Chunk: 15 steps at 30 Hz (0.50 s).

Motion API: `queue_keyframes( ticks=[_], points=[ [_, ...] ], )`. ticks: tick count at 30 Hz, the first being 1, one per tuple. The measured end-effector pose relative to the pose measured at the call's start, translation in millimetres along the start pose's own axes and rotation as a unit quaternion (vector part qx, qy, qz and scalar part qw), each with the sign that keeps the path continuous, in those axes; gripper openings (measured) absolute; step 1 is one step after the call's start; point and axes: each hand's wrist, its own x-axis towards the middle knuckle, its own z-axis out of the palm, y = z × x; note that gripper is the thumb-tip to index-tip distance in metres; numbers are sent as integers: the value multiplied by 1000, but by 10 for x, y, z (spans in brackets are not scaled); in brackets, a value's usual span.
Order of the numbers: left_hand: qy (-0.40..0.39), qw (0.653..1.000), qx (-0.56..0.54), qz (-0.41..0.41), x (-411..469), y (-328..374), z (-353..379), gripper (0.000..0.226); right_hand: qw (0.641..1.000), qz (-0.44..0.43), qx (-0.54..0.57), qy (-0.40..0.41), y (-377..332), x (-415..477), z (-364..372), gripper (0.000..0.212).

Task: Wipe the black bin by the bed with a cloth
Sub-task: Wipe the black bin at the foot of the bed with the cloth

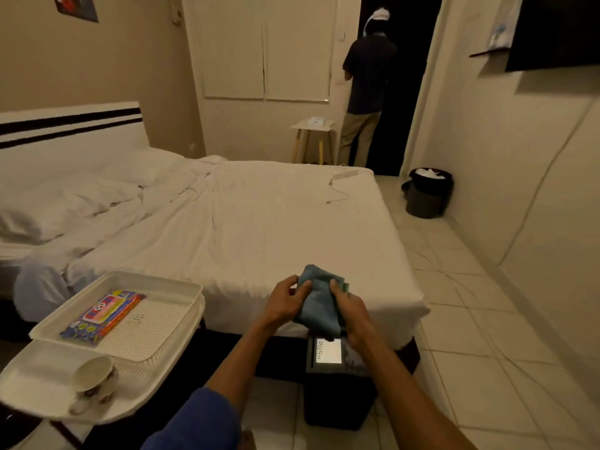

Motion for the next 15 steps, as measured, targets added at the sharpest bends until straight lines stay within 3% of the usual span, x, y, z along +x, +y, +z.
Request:
queue_keyframes(
  ticks=[6, 11, 15],
  points=[
    [-62, 998, 17, -5, 107, -254, 510, 23, 984, -120, -84, 103, 265, 95, -362, 28],
    [-86, 996, -3, -20, 246, -692, 884, 19, 978, -135, -97, 128, 602, 268, -559, 25],
    [-101, 994, 20, -48, 494, -1041, 1096, 20, 988, -93, -78, 98, 801, 534, -684, 24]
  ],
)
